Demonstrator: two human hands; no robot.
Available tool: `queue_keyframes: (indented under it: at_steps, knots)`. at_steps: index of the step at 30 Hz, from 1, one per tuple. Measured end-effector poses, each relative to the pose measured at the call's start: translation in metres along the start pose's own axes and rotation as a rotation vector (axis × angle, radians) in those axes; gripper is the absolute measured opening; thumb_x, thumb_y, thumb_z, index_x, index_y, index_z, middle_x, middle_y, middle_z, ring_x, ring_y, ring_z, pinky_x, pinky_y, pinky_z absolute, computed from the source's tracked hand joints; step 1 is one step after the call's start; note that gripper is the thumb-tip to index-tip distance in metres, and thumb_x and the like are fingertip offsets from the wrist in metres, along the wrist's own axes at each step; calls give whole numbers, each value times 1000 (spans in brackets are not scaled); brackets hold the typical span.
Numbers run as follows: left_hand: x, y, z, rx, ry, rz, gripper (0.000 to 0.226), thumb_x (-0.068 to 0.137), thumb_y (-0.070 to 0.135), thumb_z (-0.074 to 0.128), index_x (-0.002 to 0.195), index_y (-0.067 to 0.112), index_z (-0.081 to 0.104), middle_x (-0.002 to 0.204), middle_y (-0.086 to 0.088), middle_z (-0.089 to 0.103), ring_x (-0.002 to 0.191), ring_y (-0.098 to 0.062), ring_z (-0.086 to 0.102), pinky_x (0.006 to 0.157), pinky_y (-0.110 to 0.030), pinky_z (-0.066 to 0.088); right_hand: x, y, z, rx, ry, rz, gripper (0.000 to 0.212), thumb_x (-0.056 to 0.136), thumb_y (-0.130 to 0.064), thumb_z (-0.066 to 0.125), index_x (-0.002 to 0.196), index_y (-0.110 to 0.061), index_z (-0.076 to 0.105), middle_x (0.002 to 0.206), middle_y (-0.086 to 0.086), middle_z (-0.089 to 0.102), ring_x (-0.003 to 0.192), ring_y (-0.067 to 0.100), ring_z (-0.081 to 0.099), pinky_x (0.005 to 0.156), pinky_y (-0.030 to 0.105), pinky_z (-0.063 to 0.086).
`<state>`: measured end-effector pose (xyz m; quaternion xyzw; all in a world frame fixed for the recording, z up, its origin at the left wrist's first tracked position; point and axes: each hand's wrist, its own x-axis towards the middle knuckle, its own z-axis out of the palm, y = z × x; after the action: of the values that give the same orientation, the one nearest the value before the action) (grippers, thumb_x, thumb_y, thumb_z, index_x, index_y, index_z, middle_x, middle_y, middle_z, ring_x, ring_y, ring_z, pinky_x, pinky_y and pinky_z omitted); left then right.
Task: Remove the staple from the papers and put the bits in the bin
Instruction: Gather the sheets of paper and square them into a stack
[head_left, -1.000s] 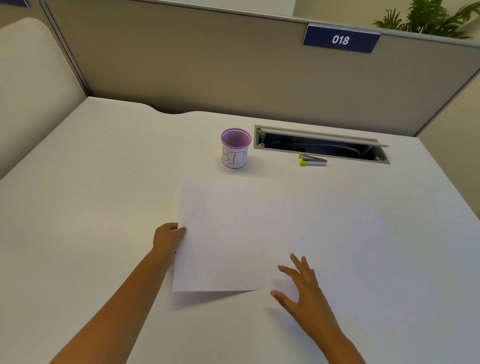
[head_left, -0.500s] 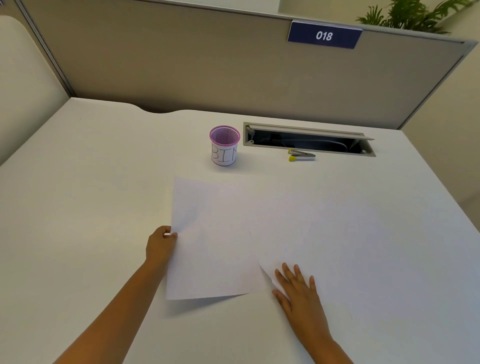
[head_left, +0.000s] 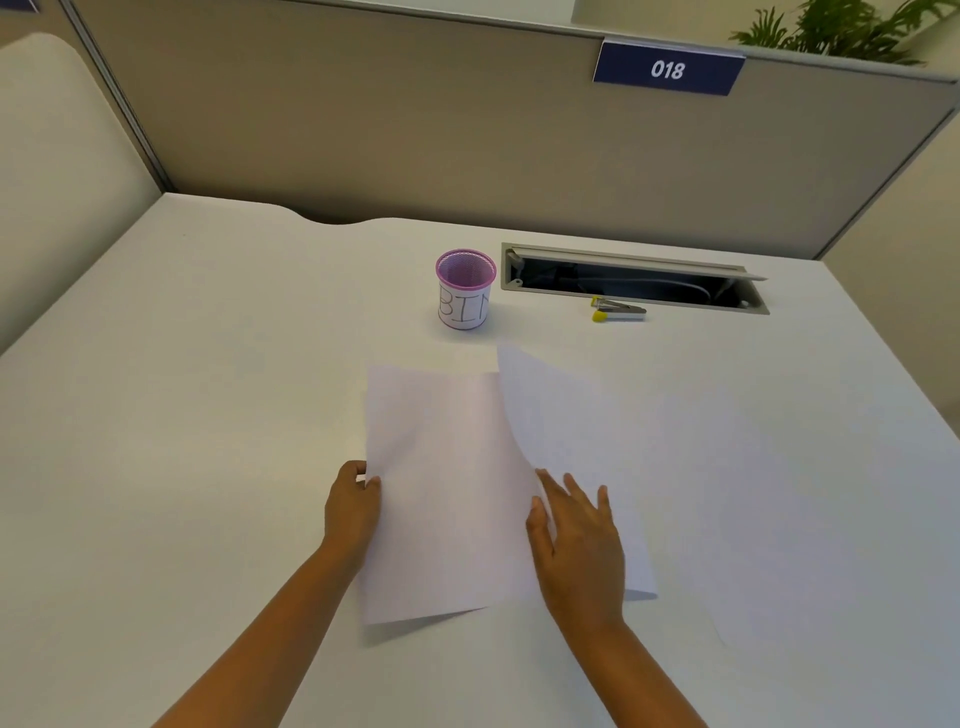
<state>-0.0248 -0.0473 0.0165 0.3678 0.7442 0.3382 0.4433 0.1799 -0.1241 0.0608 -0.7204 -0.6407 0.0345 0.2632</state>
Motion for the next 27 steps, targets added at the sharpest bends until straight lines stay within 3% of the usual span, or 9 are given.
queue_keyframes:
  at_steps: [3,8,11,13,15,18,22,24,27]
  knots:
    - [-2,4,0,-19,-32,-12,27,92,8,41,117,8,50,113,-16,59,95,-33,57,81,-40,47,-2,-16,15,-19,-126,-92,58,99,-42,15,116,-16,64,112,-2,70,110,18,64,113,33,22]
    - [-9,8,4,-62,-87,-8,35,97,28,40,126,9,46,129,-13,51,109,-30,51,93,-45,45,-11,-47,28,-73,-414,-98,71,98,-42,2,103,-28,71,100,-15,73,96,6,69,94,27,42]
    - [-14,11,11,-36,-131,-24,43,94,36,45,129,11,43,131,-13,50,115,-33,49,93,-46,45,-15,-55,35,-121,-479,-64,86,88,-56,-13,121,-27,61,123,-7,64,116,14,60,100,31,23]
    - [-17,14,15,-21,-168,-24,40,93,28,51,128,11,44,130,-15,51,111,-34,52,90,-46,48,-18,-55,43,-52,-616,-72,105,62,-70,-19,144,-25,28,152,-3,31,142,20,27,105,32,-4]
    - [-18,16,17,27,-188,8,36,93,18,50,128,11,45,130,-15,52,109,-34,53,90,-46,48,-19,-55,43,-25,-719,-80,111,51,-78,-14,147,-29,11,157,-7,15,146,18,10,106,34,-16]
    - [-18,18,16,59,-195,96,32,93,8,46,125,11,47,125,-15,55,99,-29,56,87,-41,50,-12,-43,38,28,-640,-33,104,55,-83,-6,147,-35,5,157,-13,11,146,13,8,114,37,-12]
    - [-19,25,8,-52,-209,183,26,91,0,43,109,18,48,105,-14,62,78,-22,59,67,-27,48,5,-5,31,161,-328,159,93,72,-79,1,146,-25,18,154,-3,25,143,15,21,117,31,12]
    - [-19,28,4,-109,-219,207,23,93,3,43,109,20,47,103,-11,61,81,-23,60,70,-29,49,18,10,24,253,-183,349,76,86,-63,26,146,-17,21,153,6,29,141,21,28,115,32,23]
    - [-17,33,1,-166,-220,247,22,94,7,44,112,20,48,107,-12,63,89,-28,61,79,-36,50,42,24,10,442,-229,572,62,95,-42,37,147,-17,15,154,7,25,140,26,29,112,37,27]
